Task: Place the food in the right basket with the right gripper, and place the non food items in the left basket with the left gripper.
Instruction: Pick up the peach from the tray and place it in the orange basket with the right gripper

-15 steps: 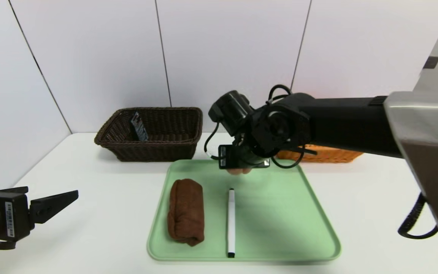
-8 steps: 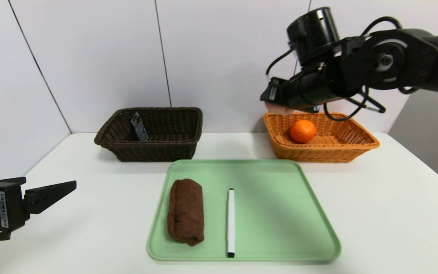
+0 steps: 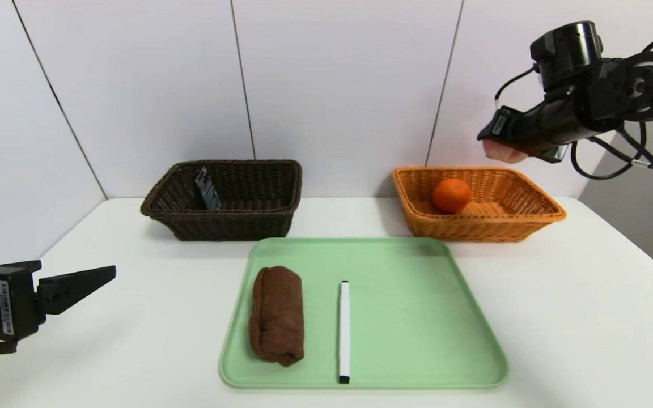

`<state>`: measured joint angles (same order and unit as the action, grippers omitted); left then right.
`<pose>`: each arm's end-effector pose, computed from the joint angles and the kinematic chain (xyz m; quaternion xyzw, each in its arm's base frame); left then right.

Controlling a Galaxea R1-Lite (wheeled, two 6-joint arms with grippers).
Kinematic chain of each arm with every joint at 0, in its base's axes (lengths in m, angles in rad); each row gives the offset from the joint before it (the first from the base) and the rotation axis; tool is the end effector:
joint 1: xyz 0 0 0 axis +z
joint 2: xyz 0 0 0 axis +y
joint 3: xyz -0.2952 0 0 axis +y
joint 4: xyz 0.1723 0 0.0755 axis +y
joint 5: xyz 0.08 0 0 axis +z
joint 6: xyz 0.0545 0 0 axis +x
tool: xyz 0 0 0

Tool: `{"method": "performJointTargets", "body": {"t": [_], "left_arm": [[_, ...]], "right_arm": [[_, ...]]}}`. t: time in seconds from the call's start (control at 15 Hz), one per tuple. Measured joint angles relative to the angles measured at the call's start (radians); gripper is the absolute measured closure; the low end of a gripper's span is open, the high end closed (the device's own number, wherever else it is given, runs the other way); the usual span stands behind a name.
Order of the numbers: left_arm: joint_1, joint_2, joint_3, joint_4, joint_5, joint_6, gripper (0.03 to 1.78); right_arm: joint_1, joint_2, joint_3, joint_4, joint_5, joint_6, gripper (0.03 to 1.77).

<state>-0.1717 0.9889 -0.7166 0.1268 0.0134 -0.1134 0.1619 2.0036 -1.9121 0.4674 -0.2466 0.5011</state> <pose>0.1459 -0.0246 0.2207 -0.0371 0.2015 -0.0662 0.9766 0.4116 0.0538 0.2570 0.1839 0.2516 -0.1064 0.9442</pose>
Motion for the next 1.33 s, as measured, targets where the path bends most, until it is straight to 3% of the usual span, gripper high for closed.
{"method": "performJointTargets", "body": {"t": [0.33, 0.87, 1.33], "left_arm": [[0.000, 0.008, 0.001, -0.002, 0.000, 0.000, 0.12], [0.000, 0.028, -0.009, -0.008, -0.012, -0.002, 0.12], [0.001, 0.037, -0.014, -0.017, 0.006, -0.004, 0.12]], "right_arm": [[-0.060, 0.097, 0.004, -0.004, 0.016, 0.043, 0.63], [-0.088, 0.227, -0.027, -0.009, 0.015, 0.048, 0.63], [-0.089, 0.233, -0.025, 0.001, -0.003, 0.029, 0.30]]}}
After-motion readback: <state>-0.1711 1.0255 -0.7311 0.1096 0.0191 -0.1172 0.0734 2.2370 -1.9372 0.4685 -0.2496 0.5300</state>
